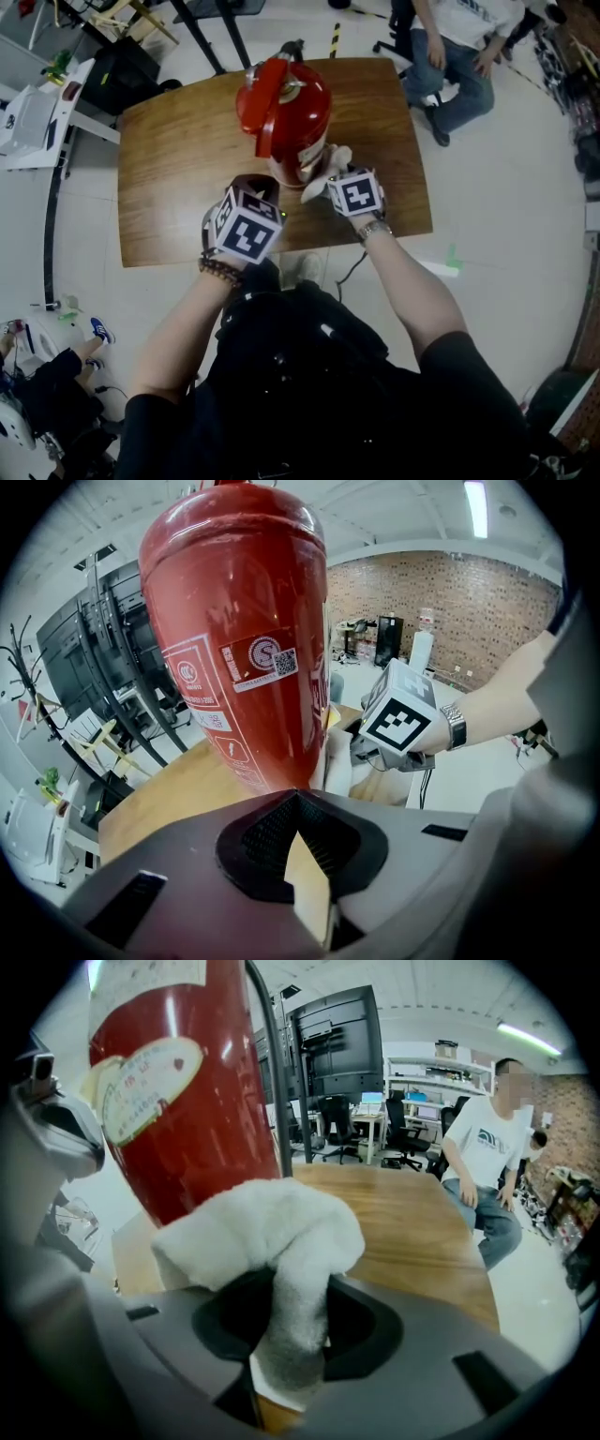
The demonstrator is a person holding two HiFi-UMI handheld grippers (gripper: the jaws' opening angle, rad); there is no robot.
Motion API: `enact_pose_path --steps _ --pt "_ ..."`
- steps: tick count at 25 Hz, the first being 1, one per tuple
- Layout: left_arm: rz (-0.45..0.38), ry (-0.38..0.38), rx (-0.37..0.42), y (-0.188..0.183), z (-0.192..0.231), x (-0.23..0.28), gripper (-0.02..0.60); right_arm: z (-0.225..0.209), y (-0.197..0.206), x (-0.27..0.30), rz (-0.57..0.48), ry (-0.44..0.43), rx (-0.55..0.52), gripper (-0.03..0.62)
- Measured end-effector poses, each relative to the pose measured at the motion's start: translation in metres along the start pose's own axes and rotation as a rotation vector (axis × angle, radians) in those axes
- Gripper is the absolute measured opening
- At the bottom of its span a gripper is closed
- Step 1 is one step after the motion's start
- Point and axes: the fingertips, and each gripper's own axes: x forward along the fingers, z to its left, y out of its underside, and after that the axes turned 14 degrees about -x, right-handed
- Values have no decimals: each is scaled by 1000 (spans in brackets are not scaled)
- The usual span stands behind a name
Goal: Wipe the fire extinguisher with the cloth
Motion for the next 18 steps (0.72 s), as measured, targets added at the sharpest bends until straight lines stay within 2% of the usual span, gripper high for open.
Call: enact_pose_path --steps 4,10,18 --pt "-8 26 18 -1 -2 0 0 -14 -6 -25 -40 25 28 160" --pt "-44 68 36 -9 2 -5 0 -32 -35 -83 -150 59 46 160" --pt "-76 130 65 -9 12 -14 0 -50 -102 -183 -362 131 38 160"
